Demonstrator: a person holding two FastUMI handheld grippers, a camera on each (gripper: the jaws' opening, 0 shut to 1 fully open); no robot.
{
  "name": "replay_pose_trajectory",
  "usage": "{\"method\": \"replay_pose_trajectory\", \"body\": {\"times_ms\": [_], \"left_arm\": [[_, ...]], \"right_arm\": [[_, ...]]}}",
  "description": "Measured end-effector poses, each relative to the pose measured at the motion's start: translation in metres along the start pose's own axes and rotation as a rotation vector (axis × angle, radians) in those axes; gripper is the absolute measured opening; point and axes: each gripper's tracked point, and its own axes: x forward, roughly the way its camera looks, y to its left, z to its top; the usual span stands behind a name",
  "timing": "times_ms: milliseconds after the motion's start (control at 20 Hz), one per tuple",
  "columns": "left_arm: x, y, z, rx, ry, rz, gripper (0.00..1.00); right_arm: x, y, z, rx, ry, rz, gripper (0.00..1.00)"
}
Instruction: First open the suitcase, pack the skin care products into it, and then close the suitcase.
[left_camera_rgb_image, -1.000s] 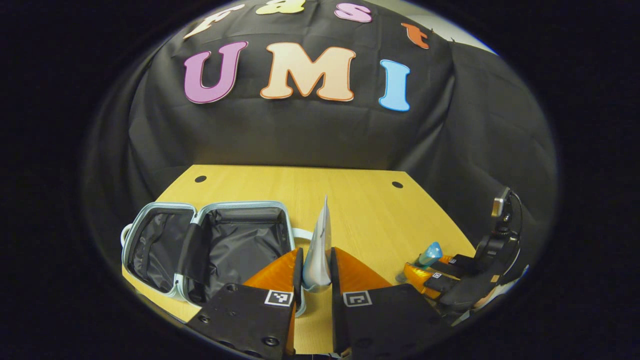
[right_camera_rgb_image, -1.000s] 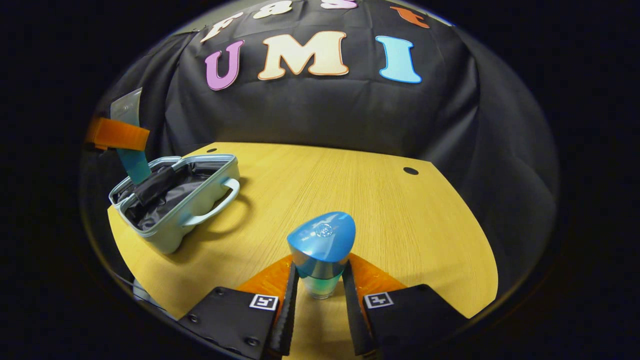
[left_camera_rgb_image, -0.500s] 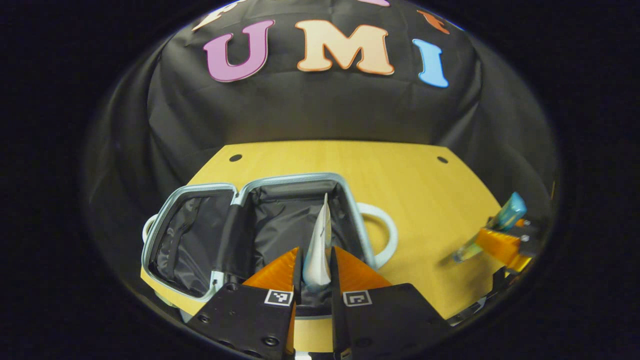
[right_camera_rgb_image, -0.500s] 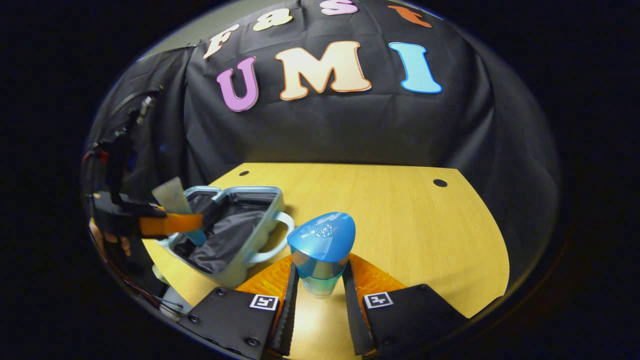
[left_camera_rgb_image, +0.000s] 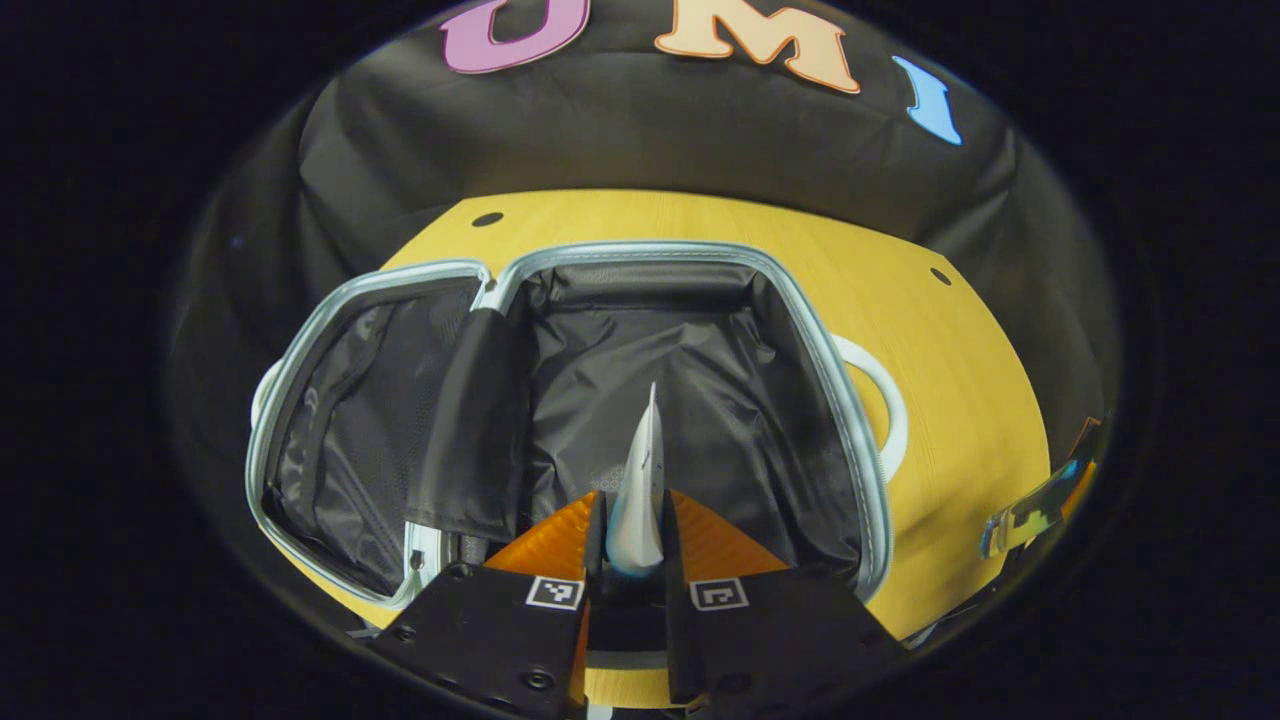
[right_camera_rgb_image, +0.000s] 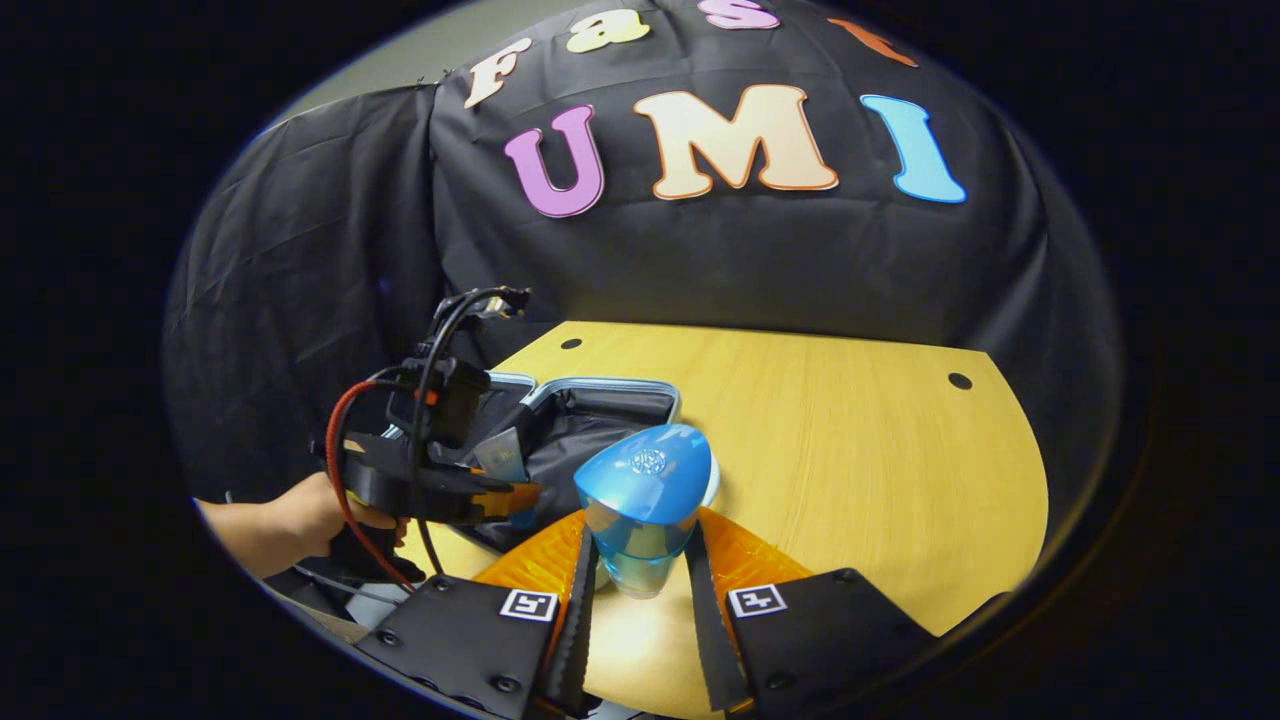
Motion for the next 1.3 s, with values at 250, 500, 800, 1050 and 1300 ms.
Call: {"method": "replay_pose_trajectory", "body": {"times_ms": [250,500,800,1050,1300], "left_arm": [[0.002,0.003,0.016,0.011,-0.080,-0.050,0.64],[-0.018,0.010,0.044,0.006,-0.196,-0.107,0.94],[-0.050,0.057,0.075,-0.037,-0.285,-0.108,0.94],[-0.077,0.121,0.086,-0.099,-0.334,-0.043,0.94],[-0.091,0.185,0.080,-0.164,-0.347,0.042,0.95]], "right_arm": [[0.022,0.019,0.002,0.032,0.025,-0.007,0.47],[0.051,0.041,0.003,0.046,0.037,-0.007,0.47],[0.098,0.068,-0.028,0.021,0.109,-0.011,0.45],[0.134,0.075,-0.063,0.025,0.207,-0.060,0.45],[0.154,0.075,-0.059,0.069,0.210,-0.107,0.47]]}}
